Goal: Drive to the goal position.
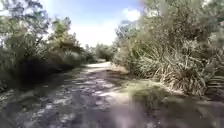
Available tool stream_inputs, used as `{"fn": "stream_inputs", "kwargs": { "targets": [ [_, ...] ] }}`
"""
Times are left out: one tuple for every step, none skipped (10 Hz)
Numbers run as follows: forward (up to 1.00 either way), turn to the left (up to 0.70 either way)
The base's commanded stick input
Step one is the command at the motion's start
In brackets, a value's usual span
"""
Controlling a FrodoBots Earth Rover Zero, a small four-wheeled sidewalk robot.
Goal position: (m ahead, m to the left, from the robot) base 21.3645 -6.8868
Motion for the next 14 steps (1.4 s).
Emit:
{"fn": "stream_inputs", "kwargs": {
  "targets": [
    [0.85,0.18],
    [0.85,0.25],
    [0.85,0.31],
    [0.85,0.34],
    [0.85,0.00],
    [0.85,0.00],
    [0.85,0.02],
    [0.85,0.18],
    [0.85,0.34],
    [0.85,0.34],
    [0.85,0.34],
    [0.85,0.33],
    [0.85,0.23],
    [0.85,0.02]
  ]
}}
